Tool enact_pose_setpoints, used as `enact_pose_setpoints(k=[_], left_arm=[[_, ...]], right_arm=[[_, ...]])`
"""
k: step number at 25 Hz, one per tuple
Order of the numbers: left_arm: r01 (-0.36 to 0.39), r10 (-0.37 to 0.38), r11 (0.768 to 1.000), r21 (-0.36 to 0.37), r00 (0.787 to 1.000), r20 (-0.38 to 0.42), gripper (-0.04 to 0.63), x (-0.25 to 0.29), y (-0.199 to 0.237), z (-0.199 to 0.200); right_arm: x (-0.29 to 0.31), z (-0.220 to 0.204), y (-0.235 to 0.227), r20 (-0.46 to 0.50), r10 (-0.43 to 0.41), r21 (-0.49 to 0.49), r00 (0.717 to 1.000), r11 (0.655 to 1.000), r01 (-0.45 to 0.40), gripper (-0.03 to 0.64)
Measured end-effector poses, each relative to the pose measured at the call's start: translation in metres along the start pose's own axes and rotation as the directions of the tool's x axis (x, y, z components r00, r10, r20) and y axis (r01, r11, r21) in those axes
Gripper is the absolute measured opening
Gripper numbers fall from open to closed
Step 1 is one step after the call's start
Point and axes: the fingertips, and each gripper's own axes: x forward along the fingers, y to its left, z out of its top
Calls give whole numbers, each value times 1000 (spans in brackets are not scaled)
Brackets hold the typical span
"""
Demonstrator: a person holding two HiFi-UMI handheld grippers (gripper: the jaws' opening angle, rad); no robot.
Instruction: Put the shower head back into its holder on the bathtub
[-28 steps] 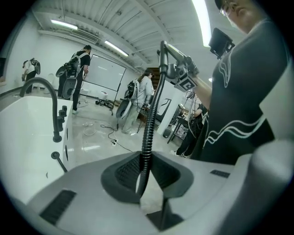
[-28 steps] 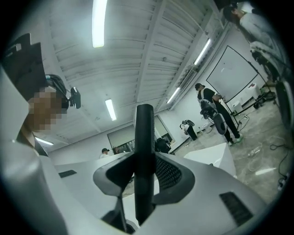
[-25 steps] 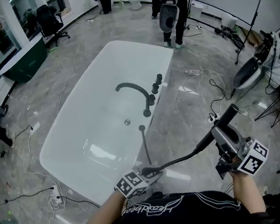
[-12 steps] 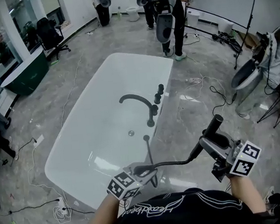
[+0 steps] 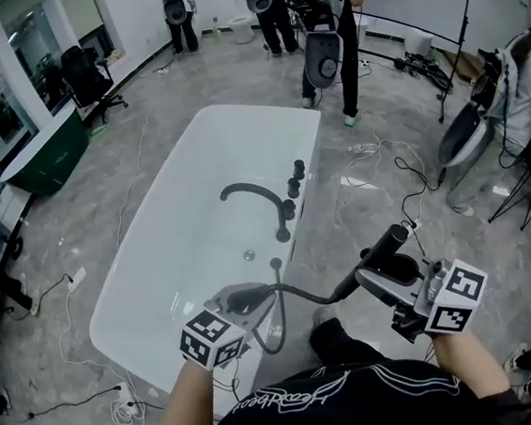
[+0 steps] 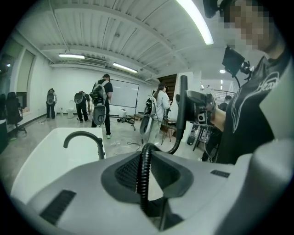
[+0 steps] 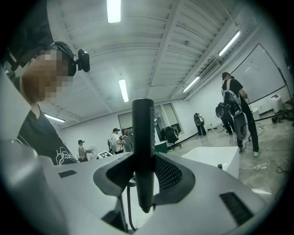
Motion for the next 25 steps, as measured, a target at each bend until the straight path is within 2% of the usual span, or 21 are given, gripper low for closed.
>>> enact_pose_setpoints(k=[7,12,20,25], left_arm=[[-104,101,994,43,993,58,64,-18,47,61],[-158,152,983,91,986,70,64,-24,72,96],[-242,225,954,177,968,111,64,-39,113,155],[-268,243,936,227,961,132,64,-44,132,186]], right_arm=[[15,26,-8,33,26,-75,999,997,-24,135],[22,39,-25,58,46,-72,997,997,-41,135],[39,68,-47,95,68,-87,993,994,-60,135],[47,82,-57,112,64,-97,992,994,-53,135]])
